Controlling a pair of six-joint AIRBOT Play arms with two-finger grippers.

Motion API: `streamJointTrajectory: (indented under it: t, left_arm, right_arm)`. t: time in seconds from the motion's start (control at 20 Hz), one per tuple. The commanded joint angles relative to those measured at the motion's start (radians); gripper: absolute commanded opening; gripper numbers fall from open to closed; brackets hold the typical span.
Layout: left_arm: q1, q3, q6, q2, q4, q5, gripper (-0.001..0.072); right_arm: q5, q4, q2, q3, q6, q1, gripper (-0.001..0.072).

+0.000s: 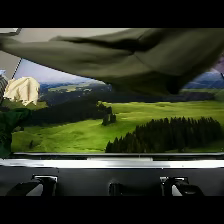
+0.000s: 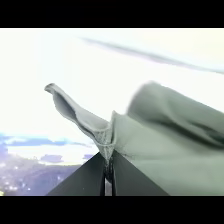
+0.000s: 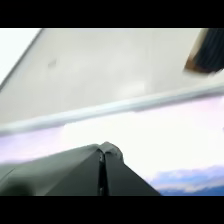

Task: Fold the clothes and pants, and hang the long-sleeved shirts on hangers.

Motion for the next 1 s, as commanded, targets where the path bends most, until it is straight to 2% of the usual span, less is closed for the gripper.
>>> streamJointTrajectory:
  t: [0.0, 0.2, 0.45, 0.6, 0.75, 0.95]
  left_arm:
    - [-0.001, 0.039, 0.001, 0.138, -0.003, -0.125, 0.0014]
    - [-0.001, 0.027, -0.061, 0.161, -0.026, -0.231, 0.0015]
    - [-0.001, -0.208, -0.062, 0.051, -0.105, -0.213, 0.0015]
    - [-0.001, -0.422, -0.089, -0.068, -0.138, -0.077, 0.0015]
    - [-0.001, -0.6, -0.096, -0.235, -0.159, 0.158, 0.0015]
    - [0.0, -0.622, -0.095, -0.484, -0.174, 0.333, 0.0016]
  right_arm:
    - [-0.069, -0.176, 0.11, 0.126, 0.1, -0.01, 0.0029]
    - [-0.108, -0.142, 0.035, 0.126, 0.154, -0.009, 0.0029]
    - [-0.161, 0.03, -0.356, 0.125, 0.081, 0.008, 0.003]
    - [-0.13, 0.029, -0.652, 0.125, 0.04, 0.066, 0.003]
    - [-0.037, 0.032, -0.936, 0.125, 0.049, 0.12, 0.003]
    - [0.014, 0.082, -1.166, 0.125, 0.181, 0.153, 0.0036]
